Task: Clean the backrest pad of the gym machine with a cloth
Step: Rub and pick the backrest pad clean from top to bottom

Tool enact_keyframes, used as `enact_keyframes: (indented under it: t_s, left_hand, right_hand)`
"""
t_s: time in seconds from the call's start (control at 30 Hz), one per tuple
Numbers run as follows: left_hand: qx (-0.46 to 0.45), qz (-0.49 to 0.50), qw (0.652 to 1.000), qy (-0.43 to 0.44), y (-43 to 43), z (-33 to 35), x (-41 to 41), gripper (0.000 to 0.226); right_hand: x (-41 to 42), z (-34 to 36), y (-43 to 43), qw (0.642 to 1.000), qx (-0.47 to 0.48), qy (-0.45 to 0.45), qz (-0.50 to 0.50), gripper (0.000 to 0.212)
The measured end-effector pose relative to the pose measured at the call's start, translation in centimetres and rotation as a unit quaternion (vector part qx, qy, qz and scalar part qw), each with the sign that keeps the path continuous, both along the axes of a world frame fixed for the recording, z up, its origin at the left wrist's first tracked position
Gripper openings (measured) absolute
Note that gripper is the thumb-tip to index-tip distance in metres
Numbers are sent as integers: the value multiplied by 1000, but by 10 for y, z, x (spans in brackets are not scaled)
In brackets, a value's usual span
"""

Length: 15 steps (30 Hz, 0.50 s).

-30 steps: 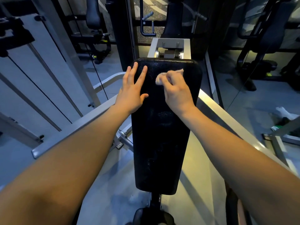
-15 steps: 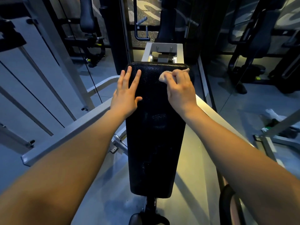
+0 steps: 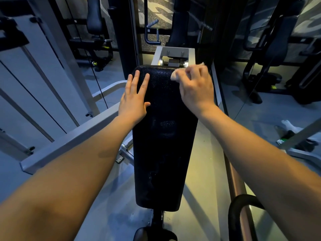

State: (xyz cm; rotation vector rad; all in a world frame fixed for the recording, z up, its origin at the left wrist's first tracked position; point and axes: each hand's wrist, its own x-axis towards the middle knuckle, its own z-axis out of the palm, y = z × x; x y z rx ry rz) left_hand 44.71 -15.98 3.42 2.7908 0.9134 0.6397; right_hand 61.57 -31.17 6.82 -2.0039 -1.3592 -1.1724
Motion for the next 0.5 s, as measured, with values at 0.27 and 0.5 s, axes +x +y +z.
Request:
enact_keyframes:
  t_s: [0.27, 0.5]
  left_hand:
    - [1, -2, 1000, 2, -1, 1, -4, 101]
    - [-5, -15, 1000, 0, 0, 1, -9, 97]
  right_hand:
    - [-3, -33, 8, 998, 25, 44, 25, 25]
    - [-25, -78, -15, 992, -78, 40, 88, 21]
